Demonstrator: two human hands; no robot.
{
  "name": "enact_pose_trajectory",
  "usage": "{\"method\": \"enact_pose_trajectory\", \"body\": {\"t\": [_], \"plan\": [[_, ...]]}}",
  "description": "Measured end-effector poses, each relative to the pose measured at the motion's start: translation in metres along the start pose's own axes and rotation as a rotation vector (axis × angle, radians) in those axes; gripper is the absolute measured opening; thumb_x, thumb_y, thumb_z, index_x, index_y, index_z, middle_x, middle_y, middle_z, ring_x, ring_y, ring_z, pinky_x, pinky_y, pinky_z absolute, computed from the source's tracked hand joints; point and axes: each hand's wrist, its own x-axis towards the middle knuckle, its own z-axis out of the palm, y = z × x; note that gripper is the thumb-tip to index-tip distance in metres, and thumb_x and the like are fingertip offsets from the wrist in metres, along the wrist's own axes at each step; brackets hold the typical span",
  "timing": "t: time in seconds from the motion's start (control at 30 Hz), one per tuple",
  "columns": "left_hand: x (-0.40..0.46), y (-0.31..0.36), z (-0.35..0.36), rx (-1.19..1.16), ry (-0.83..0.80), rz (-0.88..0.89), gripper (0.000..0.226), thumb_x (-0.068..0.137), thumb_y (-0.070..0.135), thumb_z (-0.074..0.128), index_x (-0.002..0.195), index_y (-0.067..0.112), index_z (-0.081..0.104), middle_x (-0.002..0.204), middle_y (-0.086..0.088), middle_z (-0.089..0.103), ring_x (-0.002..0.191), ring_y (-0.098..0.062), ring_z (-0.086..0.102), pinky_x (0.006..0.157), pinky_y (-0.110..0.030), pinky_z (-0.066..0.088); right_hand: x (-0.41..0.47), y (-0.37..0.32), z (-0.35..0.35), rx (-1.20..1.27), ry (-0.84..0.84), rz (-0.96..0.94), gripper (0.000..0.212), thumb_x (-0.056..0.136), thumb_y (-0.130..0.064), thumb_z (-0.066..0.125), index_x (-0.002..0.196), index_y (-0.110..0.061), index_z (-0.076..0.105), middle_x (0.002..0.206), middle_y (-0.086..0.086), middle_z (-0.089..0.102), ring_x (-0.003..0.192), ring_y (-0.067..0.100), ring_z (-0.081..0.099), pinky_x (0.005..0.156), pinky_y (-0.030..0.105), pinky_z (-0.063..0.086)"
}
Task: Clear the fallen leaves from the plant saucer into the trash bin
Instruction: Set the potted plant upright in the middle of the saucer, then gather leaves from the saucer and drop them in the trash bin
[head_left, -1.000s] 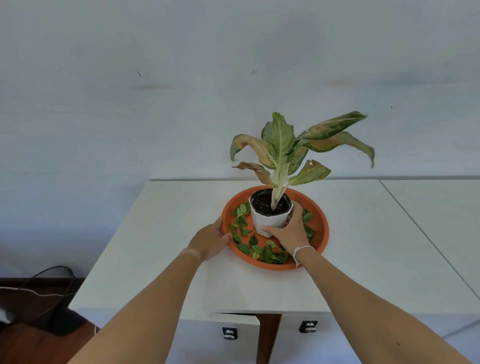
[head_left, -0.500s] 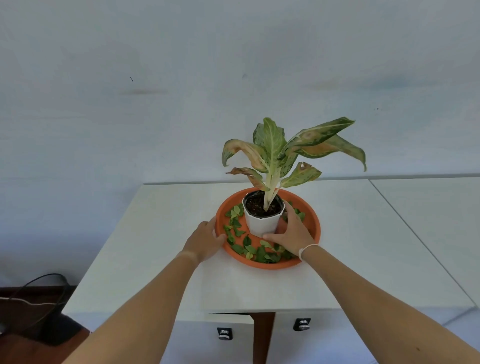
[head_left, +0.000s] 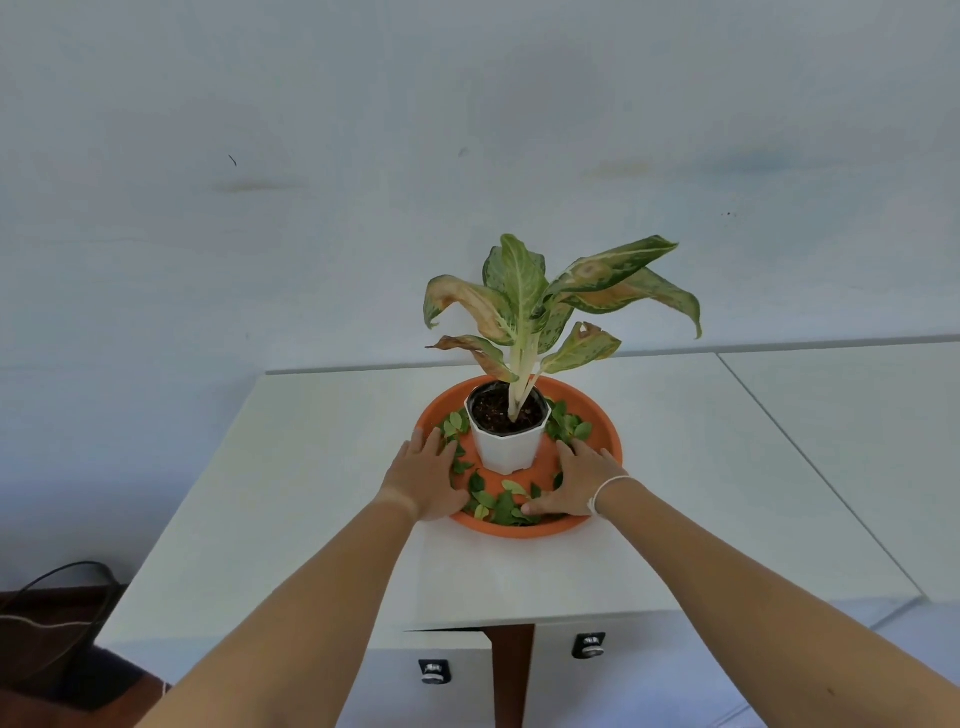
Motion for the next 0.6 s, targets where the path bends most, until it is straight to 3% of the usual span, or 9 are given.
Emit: {"method": "enact_pose_trajectory", "body": {"t": [0.13,0.2,0.27,0.37,0.47,0.53,0.6], "plan": [[-0.002,0.002,0.003,0.084,0.010,0.065,0.066,0.092,0.048,0.028,0.152,0.023,0.020,0.162,-0.003,0.012,0.151,-0.029,0.000,0.122,-0.045,-0.004,-0.003,-0.002,-0.002,0.029,-0.034,0.009,0.106,0.068,-0.076,0.054,0.150,-0.017,0.024,0.155,0.005,0.026,0.136,0.027,0.039,0.109,0.039,0.039],[-0.003,0.003,0.005,0.038,-0.005,0.075,0.064,0.092,0.044,0.029,0.151,0.020,0.024,0.161,-0.003,0.020,0.150,-0.027,0.007,0.123,-0.043,-0.002,-0.005,-0.003,-0.003,0.081,-0.036,0.005,0.099,0.068,-0.073,0.058,0.146,-0.017,0.032,0.150,0.003,0.032,0.128,0.026,0.047,0.102,0.038,0.046],[-0.006,0.006,0.004,-0.035,-0.004,0.085,0.058,0.092,0.038,0.032,0.146,0.017,0.037,0.154,-0.005,0.035,0.145,-0.026,0.024,0.123,-0.043,0.004,-0.009,-0.005,-0.003,0.113,-0.024,-0.005,0.092,0.071,-0.068,0.059,0.143,-0.016,0.037,0.147,0.003,0.035,0.125,0.026,0.050,0.100,0.036,0.047],[-0.014,0.012,0.002,-0.199,0.044,0.100,0.041,0.091,0.026,0.036,0.119,0.012,0.062,0.122,-0.006,0.062,0.116,-0.023,0.055,0.120,-0.040,0.021,-0.016,-0.010,-0.001,0.150,0.006,-0.018,0.077,0.075,-0.059,0.063,0.135,-0.014,0.044,0.139,0.006,0.044,0.117,0.024,0.054,0.089,0.029,0.048],[-0.020,0.014,0.002,-0.312,0.080,0.097,0.035,0.089,0.020,0.039,0.103,0.007,0.067,0.103,-0.010,0.066,0.095,-0.024,0.063,0.093,-0.034,0.051,-0.019,-0.014,0.003,0.199,0.035,-0.036,0.056,0.076,-0.050,0.067,0.115,-0.014,0.052,0.115,0.005,0.056,0.097,0.020,0.059,0.070,0.024,0.047],[-0.021,0.014,0.000,-0.355,0.078,0.107,0.033,0.087,0.019,0.039,0.097,0.006,0.068,0.097,-0.011,0.068,0.089,-0.025,0.064,0.080,-0.035,0.055,-0.020,-0.015,0.005,0.208,0.048,-0.050,0.041,0.077,-0.045,0.068,0.099,-0.014,0.052,0.095,0.003,0.057,0.081,0.018,0.055,0.060,0.022,0.043],[-0.022,0.015,-0.003,-0.401,0.073,0.119,0.033,0.087,0.016,0.039,0.094,0.005,0.069,0.093,-0.012,0.070,0.087,-0.026,0.065,0.077,-0.034,0.054,-0.022,-0.016,0.003,0.222,0.049,-0.048,0.033,0.079,-0.041,0.067,0.091,-0.014,0.053,0.086,0.002,0.055,0.080,0.020,0.056,0.057,0.022,0.040]]}}
